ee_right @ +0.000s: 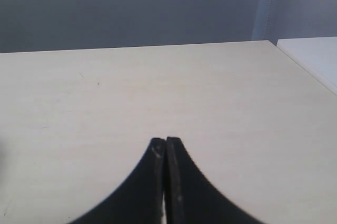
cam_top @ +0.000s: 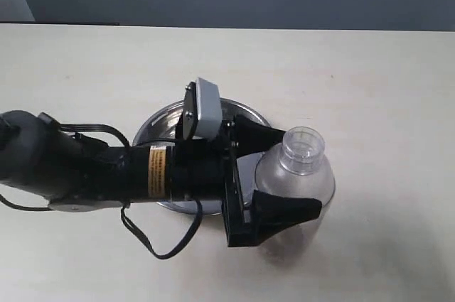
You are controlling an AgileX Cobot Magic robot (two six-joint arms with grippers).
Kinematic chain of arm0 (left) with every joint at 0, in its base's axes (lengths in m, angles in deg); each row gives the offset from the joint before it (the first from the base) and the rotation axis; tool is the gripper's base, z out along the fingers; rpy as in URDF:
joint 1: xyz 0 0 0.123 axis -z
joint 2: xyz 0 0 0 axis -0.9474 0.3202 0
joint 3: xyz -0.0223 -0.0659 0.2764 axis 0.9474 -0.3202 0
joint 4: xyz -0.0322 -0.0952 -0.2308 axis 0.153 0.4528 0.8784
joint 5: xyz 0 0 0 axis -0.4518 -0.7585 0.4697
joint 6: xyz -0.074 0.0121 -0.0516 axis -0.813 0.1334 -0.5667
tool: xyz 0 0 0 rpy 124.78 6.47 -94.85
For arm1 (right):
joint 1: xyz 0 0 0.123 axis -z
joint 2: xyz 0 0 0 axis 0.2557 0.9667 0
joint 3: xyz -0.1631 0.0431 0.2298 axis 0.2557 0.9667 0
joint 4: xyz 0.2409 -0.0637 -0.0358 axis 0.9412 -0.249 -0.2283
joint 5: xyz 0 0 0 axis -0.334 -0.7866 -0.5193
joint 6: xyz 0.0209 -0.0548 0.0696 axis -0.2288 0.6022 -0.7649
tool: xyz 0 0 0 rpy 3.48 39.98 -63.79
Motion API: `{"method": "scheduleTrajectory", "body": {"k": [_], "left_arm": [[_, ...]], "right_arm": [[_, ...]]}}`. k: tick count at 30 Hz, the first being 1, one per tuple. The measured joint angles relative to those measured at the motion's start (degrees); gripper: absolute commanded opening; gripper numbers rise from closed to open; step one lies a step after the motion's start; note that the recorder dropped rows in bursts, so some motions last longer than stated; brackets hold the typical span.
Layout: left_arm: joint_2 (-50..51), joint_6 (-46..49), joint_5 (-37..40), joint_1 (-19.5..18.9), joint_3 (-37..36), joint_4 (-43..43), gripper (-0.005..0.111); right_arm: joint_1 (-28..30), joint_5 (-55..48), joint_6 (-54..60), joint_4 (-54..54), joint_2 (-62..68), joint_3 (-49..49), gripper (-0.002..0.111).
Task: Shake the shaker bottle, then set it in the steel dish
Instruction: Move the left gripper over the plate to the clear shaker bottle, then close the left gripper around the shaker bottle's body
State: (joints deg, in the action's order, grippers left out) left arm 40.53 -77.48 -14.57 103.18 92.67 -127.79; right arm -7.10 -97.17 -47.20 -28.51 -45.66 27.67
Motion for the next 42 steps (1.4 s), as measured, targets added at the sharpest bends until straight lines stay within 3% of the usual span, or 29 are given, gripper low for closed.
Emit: {"method": "scheduleTrajectory", "body": {"k": [18,30,34,36,39,42], "left_arm": [[7.43,2.93,0.85,-0.22,1.93,-4.44,0.105],[10.43,1.73,0.85,2.11,5.24,-4.19,0.100],[10.43,1.07,0.85,2.25,5.24,-2.81,0.076],[10.43,0.98,1.20,2.25,5.24,-2.42,0.060],[10.43,0.06,1.32,2.25,5.24,-2.38,0.026],[10.43,-1.13,1.32,2.25,5.24,-1.77,0.003]], "right_arm": [[0.00,0.00,0.00,0.00,0.00,0.00,-0.001],[0.00,0.00,0.00,0.00,0.00,0.00,-0.001],[0.00,0.00,0.00,0.00,0.00,0.00,-0.001],[0.00,0.00,0.00,0.00,0.00,0.00,-0.001],[0.00,0.00,0.00,0.00,0.00,0.00,-0.001],[0.00,0.00,0.00,0.00,0.00,0.00,-0.001]]}}
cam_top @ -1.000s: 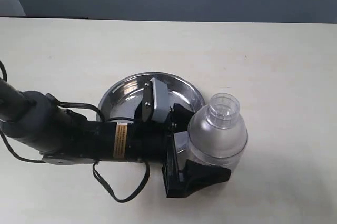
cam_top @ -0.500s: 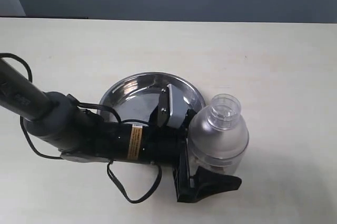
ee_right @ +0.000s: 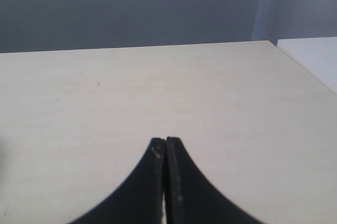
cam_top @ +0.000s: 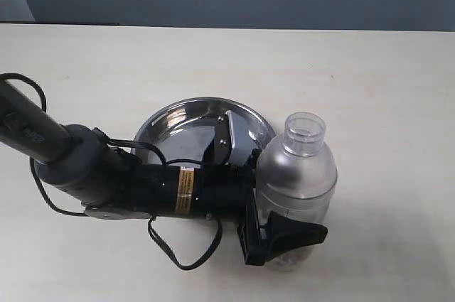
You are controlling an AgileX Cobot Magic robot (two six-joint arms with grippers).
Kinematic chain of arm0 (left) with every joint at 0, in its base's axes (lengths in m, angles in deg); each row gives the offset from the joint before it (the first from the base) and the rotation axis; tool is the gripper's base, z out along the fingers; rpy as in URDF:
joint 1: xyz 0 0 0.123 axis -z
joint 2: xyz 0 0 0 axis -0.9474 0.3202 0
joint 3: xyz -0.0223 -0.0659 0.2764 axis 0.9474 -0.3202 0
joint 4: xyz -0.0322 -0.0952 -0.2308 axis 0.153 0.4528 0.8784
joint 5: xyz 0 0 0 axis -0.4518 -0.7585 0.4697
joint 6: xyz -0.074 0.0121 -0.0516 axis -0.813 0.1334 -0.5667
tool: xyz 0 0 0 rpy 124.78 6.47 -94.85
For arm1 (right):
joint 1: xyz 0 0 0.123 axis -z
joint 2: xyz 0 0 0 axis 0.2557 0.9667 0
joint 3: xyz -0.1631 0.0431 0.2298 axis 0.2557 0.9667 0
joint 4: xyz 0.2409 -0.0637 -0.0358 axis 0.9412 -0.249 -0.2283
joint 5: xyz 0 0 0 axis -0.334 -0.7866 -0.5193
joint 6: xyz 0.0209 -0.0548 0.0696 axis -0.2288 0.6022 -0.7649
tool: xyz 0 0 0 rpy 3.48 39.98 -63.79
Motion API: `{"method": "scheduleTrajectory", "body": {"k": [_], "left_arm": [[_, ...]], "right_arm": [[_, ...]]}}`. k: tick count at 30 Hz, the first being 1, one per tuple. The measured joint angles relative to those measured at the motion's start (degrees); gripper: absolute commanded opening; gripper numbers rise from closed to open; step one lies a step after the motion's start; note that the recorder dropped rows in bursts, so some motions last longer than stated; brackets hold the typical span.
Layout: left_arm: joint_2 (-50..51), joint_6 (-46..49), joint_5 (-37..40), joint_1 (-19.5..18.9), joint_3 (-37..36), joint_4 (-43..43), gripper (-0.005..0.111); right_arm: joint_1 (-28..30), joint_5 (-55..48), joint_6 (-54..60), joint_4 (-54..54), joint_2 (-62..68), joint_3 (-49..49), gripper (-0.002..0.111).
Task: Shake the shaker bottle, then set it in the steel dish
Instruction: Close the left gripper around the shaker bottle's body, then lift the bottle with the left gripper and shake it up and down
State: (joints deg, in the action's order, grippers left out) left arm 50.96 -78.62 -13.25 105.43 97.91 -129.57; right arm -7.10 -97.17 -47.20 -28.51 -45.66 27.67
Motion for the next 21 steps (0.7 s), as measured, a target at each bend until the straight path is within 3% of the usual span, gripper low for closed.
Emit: {"method": "scheduleTrajectory", "body": {"k": [14,21], "left_arm": [[-2.78,-0.80,2.58,0.00,-0.10,2.45,0.001],[-23.19,4.01,19.52,0.10,0.33,11.26,0.000]], "right_arm": [[0.00,0.00,0.00,0.00,0.00,0.00,-0.001],[0.00,0.00,0.00,0.00,0.00,0.00,-0.001]]}}
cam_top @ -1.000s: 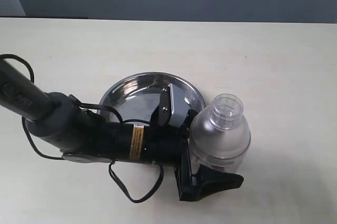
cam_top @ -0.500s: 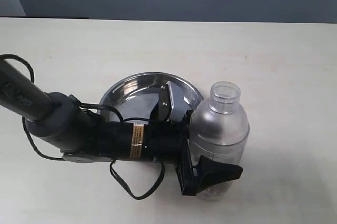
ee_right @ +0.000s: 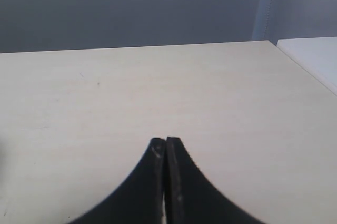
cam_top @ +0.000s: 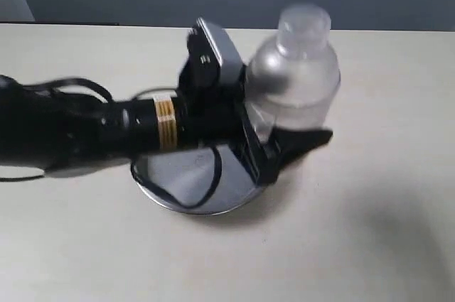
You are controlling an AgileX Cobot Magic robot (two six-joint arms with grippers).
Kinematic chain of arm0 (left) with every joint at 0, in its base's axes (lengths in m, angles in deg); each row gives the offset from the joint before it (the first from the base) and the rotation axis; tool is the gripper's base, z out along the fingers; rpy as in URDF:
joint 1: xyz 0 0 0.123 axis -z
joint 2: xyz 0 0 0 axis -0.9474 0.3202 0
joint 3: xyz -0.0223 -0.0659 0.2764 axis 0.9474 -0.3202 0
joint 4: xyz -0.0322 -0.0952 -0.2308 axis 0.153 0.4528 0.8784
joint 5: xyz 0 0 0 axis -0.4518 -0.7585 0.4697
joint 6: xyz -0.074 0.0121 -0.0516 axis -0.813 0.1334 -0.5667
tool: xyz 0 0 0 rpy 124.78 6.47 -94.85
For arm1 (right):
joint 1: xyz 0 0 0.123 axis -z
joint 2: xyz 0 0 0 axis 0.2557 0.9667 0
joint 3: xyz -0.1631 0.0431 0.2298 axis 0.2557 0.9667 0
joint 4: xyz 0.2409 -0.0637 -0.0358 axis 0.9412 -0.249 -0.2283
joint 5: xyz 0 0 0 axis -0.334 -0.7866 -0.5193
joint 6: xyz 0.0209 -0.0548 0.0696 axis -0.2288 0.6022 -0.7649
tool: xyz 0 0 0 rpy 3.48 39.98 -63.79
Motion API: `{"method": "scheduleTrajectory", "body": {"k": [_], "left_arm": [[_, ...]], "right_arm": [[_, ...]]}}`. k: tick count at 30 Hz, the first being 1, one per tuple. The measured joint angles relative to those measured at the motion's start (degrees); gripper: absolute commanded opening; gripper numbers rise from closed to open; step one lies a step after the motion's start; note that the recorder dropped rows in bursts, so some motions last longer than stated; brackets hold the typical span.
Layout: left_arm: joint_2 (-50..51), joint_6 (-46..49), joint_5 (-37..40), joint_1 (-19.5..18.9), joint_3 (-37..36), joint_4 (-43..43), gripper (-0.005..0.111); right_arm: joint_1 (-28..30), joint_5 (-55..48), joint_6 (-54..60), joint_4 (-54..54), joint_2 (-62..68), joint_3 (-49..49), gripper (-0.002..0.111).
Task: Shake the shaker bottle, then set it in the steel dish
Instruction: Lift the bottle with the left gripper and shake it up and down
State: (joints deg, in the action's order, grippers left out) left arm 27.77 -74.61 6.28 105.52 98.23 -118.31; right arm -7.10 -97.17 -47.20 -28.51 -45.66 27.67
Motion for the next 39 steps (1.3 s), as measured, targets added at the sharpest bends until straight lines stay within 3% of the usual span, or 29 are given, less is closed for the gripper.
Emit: {"method": "scheduleTrajectory", "body": {"k": [3,8,12,16,19,22,26,29,32,36,39], "left_arm": [[-11.18,6.55,11.77,0.00,2.34,10.79,0.000],[-22.37,16.28,24.63,0.00,4.69,25.15,0.000],[-17.64,16.39,30.97,0.00,0.39,34.12,0.000],[-17.09,18.99,43.33,0.00,1.63,33.97,0.000],[-22.93,22.10,41.26,-0.77,8.82,36.32,0.000],[-21.28,22.80,36.94,-1.62,7.73,38.50,0.000],[-16.04,24.10,51.14,-1.58,8.77,38.46,0.000],[-20.35,24.30,48.92,-1.55,12.41,39.66,0.000],[-18.77,24.30,42.51,-1.92,9.66,41.83,0.000],[-15.13,25.01,52.23,-1.68,8.24,42.47,0.000],[-19.29,25.37,48.73,-1.58,10.27,42.23,0.000]], "right_arm": [[0.00,0.00,0.00,0.00,0.00,0.00,-0.001],[0.00,0.00,0.00,0.00,0.00,0.00,-0.001],[0.00,0.00,0.00,0.00,0.00,0.00,-0.001],[0.00,0.00,0.00,0.00,0.00,0.00,-0.001],[0.00,0.00,0.00,0.00,0.00,0.00,-0.001],[0.00,0.00,0.00,0.00,0.00,0.00,-0.001],[0.00,-0.09,0.00,0.00,0.00,0.00,-0.001],[0.00,-0.01,0.00,0.00,0.00,0.00,-0.001],[0.00,-0.01,0.00,0.00,0.00,0.00,-0.001],[0.00,-0.10,0.00,0.00,0.00,0.00,-0.001],[0.00,-0.02,0.00,0.00,0.00,0.00,-0.001]]}}
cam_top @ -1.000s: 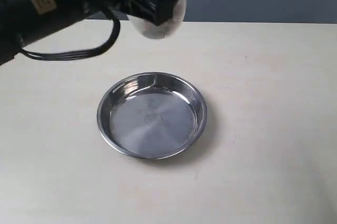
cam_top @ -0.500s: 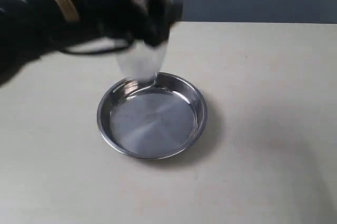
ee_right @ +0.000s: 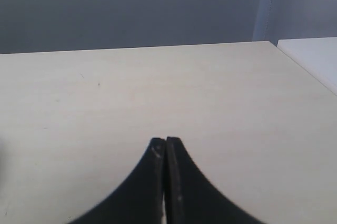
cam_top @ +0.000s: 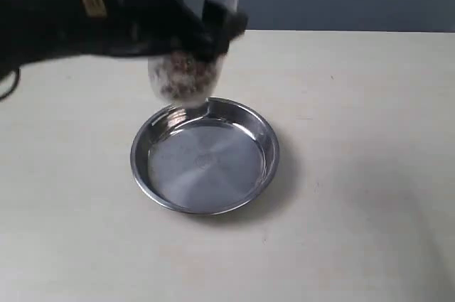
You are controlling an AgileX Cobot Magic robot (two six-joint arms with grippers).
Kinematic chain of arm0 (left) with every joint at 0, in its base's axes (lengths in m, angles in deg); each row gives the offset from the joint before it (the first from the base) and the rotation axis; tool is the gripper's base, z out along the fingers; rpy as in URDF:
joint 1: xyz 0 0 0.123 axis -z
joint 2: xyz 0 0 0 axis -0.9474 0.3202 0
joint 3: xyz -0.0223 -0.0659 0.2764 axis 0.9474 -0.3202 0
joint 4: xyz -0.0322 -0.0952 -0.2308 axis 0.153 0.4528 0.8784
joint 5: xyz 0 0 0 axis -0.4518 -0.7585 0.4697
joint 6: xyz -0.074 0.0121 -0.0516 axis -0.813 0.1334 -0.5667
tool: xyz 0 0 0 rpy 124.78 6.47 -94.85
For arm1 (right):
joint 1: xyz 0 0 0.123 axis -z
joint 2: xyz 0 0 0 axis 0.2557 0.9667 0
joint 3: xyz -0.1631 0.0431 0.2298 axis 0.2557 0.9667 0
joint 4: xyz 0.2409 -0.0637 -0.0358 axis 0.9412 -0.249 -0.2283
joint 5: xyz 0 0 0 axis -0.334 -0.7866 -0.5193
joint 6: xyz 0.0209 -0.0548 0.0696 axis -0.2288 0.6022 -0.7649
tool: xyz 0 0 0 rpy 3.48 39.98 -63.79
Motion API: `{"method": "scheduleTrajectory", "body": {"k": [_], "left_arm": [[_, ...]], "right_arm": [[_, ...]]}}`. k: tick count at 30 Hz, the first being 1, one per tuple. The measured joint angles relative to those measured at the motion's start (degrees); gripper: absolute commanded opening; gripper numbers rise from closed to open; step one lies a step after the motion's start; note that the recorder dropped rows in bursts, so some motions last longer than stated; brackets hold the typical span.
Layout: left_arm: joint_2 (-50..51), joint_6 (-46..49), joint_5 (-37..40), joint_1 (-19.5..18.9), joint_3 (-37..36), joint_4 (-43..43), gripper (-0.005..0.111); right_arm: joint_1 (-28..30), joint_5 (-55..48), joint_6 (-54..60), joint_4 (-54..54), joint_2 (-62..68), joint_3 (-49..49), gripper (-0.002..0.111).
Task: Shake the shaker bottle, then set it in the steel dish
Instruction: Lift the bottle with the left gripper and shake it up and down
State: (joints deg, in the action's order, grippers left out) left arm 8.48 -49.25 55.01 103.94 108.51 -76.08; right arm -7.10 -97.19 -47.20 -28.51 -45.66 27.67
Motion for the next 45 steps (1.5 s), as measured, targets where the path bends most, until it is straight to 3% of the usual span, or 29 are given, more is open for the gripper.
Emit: {"method": "scheduleTrajectory", "body": {"k": [3,8,12,13,15,18,21,23,25,29,32,35,39,42,45], "left_arm": [[1.53,0.13,-6.05,-0.11,-2.79,1.21,0.000],[3.01,1.08,4.30,-0.50,-2.56,0.57,0.000],[0.40,0.68,-5.79,-1.10,-2.89,2.78,0.000],[3.18,-0.71,-0.01,-1.10,-4.65,2.97,0.000],[0.84,-0.90,4.18,-1.10,-3.79,0.97,0.000],[-1.67,-0.90,-4.58,-1.10,-5.72,2.15,0.000],[-0.91,-0.38,6.75,-0.88,-5.85,2.19,0.000],[-7.14,0.22,2.22,-0.64,-2.78,1.29,0.000],[-6.54,0.35,-4.38,-0.64,-6.89,3.09,0.000],[-3.40,0.94,5.02,-0.51,-9.62,4.19,0.000],[-7.27,1.86,-1.53,-0.51,-7.25,4.67,0.000],[-4.41,1.86,-5.65,-0.62,-9.58,5.36,0.000],[-3.48,2.36,5.11,-0.51,-7.46,3.91,0.000],[-8.68,2.68,-0.71,-0.51,-2.18,3.78,0.000],[-6.12,2.80,-6.91,-0.61,-6.02,5.07,0.000]], "right_arm": [[0.00,0.00,0.00,0.00,0.00,0.00,-0.001],[0.00,0.00,0.00,0.00,0.00,0.00,-0.001],[0.00,0.00,0.00,0.00,0.00,0.00,-0.001],[0.00,0.00,0.00,0.00,0.00,0.00,-0.001],[0.00,0.00,0.00,0.00,0.00,0.00,-0.001],[0.00,0.00,0.00,0.00,0.00,0.00,-0.001],[0.00,0.00,0.00,0.00,0.00,0.00,-0.001],[0.00,0.00,0.00,0.00,0.00,0.00,-0.001],[0.00,0.00,0.00,0.00,0.00,0.00,-0.001],[0.00,0.00,0.00,0.00,0.00,0.00,-0.001],[0.00,0.00,0.00,0.00,0.00,0.00,-0.001],[0.00,0.00,0.00,0.00,0.00,0.00,-0.001],[0.00,0.00,0.00,0.00,0.00,0.00,-0.001],[0.00,0.00,0.00,0.00,0.00,0.00,-0.001],[0.00,0.00,0.00,0.00,0.00,0.00,-0.001]]}}
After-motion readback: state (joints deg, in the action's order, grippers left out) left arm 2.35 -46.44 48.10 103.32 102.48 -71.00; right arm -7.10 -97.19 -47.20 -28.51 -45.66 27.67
